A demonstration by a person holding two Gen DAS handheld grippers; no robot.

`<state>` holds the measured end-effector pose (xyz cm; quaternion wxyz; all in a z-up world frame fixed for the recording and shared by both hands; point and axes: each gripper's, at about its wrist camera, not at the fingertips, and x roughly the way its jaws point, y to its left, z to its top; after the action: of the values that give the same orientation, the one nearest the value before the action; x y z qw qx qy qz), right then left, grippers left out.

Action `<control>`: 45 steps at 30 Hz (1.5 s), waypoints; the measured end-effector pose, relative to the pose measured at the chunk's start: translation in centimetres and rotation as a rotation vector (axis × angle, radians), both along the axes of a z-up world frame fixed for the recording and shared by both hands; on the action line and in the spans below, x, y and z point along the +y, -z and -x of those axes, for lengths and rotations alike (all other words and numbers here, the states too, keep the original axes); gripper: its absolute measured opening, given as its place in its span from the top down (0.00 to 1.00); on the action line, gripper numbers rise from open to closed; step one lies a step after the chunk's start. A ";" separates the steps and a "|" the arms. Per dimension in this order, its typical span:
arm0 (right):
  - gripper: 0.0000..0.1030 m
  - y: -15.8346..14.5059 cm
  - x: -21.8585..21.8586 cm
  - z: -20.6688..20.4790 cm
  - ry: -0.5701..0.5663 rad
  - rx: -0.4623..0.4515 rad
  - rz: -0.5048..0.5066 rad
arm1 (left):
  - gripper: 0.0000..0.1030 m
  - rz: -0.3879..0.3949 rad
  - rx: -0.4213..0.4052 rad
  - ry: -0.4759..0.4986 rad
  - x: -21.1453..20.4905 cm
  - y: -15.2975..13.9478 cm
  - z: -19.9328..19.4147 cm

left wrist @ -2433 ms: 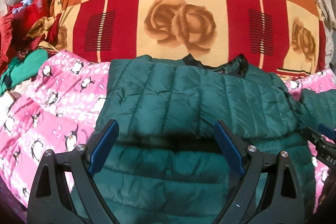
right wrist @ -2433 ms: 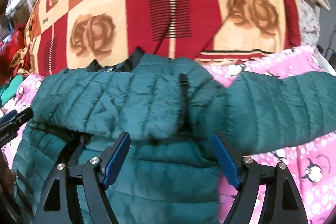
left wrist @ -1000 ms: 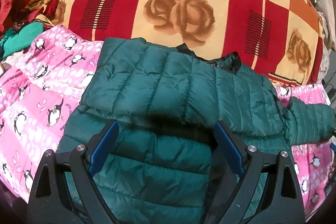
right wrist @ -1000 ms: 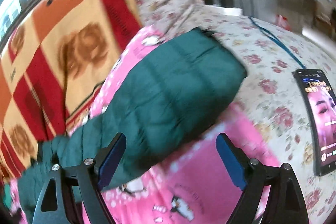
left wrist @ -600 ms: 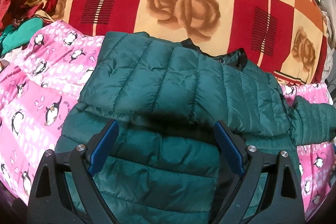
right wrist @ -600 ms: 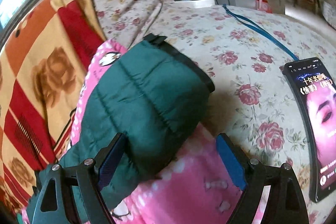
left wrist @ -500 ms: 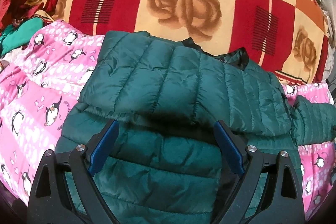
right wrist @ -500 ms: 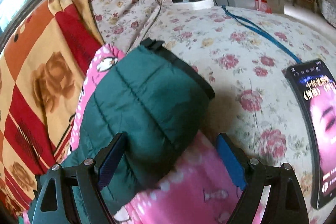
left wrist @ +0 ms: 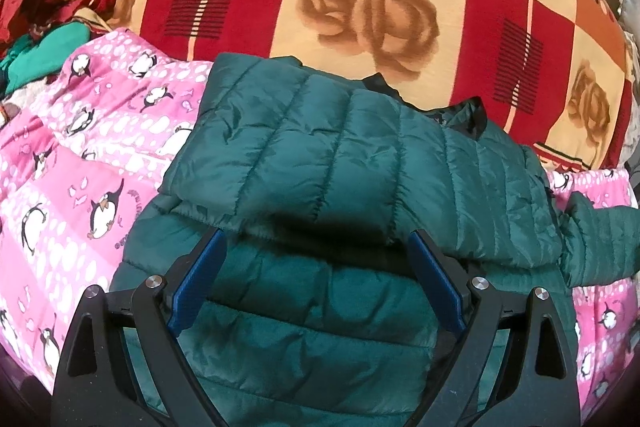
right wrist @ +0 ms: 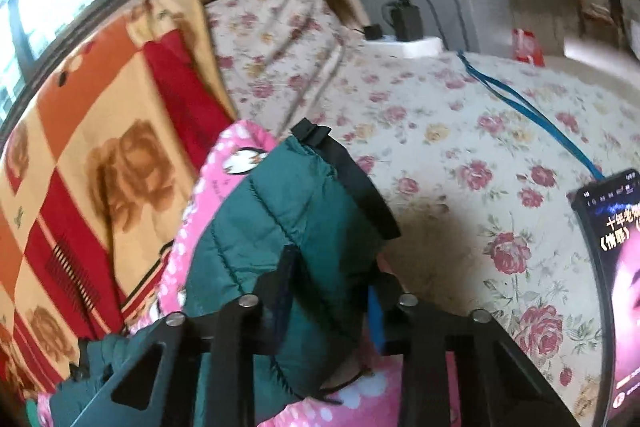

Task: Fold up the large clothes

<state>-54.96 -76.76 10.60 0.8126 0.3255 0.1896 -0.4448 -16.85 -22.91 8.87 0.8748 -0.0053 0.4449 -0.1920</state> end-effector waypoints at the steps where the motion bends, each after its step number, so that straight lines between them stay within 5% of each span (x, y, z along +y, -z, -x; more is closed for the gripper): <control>1: 0.77 -0.3 0.4 -0.1 -0.017 -0.004 0.009 | 0.11 0.005 0.001 -0.001 0.1 0.0 0.0; 9: 0.82 -3.1 4.9 -1.3 -0.160 -0.097 0.068 | 0.11 0.022 -0.003 -0.012 0.8 -0.7 0.2; 22: 0.82 -5.5 13.2 -8.4 -0.422 -0.100 0.085 | 0.11 0.044 -0.018 -0.031 2.4 -1.8 0.6; 45: 0.82 -2.6 24.3 -19.9 -0.708 -0.083 -0.021 | 0.11 0.058 -0.055 -0.041 3.7 -2.9 1.2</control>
<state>-35.05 -52.46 13.23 0.9199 0.2658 0.2621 -0.1200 -18.07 -19.20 11.74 0.8897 -0.0346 0.4149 -0.1872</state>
